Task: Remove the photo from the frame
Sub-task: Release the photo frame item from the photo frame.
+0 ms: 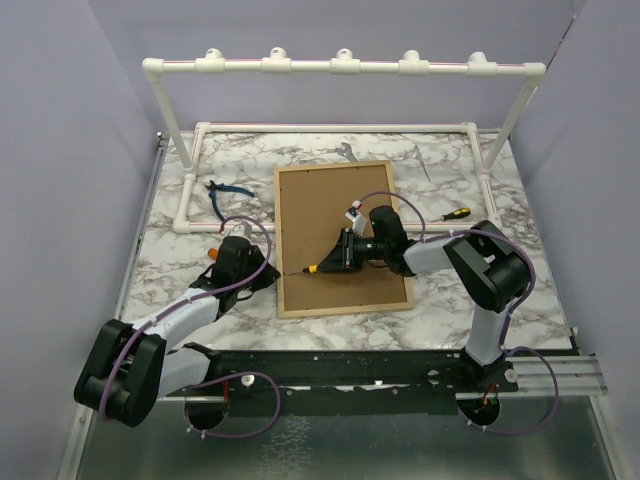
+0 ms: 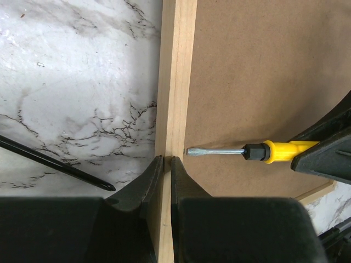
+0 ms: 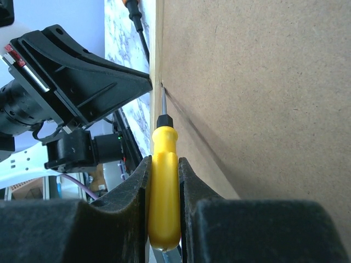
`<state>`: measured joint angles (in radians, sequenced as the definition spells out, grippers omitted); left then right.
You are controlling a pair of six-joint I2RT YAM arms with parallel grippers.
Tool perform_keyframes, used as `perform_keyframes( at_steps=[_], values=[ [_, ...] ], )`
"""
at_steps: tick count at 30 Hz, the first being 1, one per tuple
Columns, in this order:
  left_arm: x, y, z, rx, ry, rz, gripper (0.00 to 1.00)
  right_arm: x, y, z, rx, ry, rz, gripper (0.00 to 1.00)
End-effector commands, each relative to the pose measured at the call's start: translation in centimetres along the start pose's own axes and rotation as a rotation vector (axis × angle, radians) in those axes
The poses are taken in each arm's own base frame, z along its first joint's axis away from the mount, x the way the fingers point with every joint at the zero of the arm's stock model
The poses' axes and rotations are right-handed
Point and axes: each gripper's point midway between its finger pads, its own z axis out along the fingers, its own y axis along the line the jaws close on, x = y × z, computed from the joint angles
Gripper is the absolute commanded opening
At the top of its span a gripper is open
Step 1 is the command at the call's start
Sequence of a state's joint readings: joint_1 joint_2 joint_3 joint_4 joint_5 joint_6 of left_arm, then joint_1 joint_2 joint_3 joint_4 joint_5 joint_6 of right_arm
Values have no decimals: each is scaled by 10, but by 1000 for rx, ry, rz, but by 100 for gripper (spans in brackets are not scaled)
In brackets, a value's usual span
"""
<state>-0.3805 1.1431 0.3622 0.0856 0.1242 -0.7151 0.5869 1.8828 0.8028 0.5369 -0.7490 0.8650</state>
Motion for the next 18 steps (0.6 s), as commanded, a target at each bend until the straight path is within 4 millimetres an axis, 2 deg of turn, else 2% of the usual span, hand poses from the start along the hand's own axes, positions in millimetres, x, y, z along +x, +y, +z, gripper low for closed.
perform_keyframes(
  at_steps=[1,18],
  values=[
    [5,-2,3,26,16,-2,10,8,-22,0,61,3,58,1],
    [14,-6,6,68,40,-35,8,6,-21,9,38,4,89,1]
  ],
)
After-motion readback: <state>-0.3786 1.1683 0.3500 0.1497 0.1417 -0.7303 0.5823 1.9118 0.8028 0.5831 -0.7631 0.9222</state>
